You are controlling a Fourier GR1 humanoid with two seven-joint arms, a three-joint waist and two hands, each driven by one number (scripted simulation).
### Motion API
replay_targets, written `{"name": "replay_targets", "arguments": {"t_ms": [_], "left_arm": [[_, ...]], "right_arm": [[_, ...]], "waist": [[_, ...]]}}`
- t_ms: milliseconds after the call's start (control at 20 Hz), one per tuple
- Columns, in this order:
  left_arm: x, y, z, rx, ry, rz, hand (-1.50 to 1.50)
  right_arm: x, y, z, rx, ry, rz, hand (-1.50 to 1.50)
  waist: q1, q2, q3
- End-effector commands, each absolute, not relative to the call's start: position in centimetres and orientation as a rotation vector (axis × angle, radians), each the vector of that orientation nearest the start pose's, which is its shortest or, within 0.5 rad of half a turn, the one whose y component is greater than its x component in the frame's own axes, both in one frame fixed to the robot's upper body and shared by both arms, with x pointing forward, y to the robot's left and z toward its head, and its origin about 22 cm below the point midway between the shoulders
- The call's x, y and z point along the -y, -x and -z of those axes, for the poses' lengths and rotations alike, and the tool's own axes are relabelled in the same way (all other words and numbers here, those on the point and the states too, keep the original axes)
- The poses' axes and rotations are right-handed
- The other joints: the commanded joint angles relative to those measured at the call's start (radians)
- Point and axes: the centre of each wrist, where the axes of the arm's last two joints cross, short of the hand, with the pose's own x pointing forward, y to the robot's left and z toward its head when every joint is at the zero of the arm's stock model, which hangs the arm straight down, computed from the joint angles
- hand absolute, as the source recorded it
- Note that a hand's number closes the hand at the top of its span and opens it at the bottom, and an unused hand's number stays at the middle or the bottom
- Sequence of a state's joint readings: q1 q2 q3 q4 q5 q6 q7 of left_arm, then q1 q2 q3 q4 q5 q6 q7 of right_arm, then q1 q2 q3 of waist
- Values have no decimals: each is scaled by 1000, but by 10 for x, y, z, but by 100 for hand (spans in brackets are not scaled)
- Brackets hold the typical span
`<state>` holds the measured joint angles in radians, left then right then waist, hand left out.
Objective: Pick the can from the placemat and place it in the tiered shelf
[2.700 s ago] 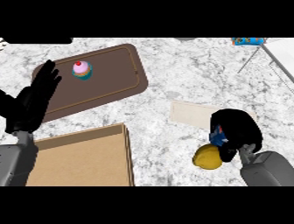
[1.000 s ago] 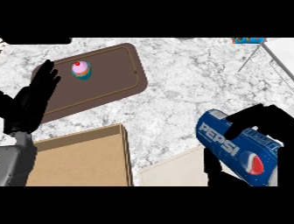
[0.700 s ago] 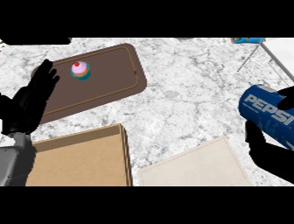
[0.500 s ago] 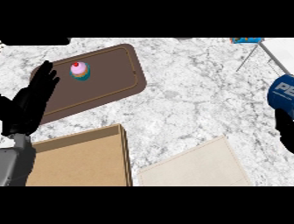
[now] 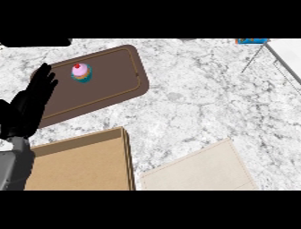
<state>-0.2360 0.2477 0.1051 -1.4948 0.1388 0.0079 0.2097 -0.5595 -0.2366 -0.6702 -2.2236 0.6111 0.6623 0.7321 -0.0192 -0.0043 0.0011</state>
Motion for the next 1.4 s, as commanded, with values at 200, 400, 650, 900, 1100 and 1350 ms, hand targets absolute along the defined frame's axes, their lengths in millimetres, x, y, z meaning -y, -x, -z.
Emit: {"name": "replay_targets", "arguments": {"t_ms": [200,400,650,900,1100,1350], "left_arm": [[-270,-310,-69,1524,-85,45,0],[-271,-296,-71,1508,-77,64,0],[-282,-297,-64,1530,-95,45,0],[-272,-286,-67,1527,-107,62,0],[-280,-293,-55,1537,-94,51,0],[-265,-295,-58,1535,-90,49,0]], "right_arm": [[416,-183,-256,1486,1072,-147,150],[435,-189,-264,1482,1072,-150,150],[452,-213,-255,1491,1081,-160,150],[474,-192,-246,1491,1081,-159,150],[505,-210,-219,1390,1207,21,-150],[522,-220,-210,1505,1237,103,-150]], "waist": [[9,5,0],[17,3,-1],[22,5,-1],[19,3,-1],[27,9,0],[27,7,0]]}}
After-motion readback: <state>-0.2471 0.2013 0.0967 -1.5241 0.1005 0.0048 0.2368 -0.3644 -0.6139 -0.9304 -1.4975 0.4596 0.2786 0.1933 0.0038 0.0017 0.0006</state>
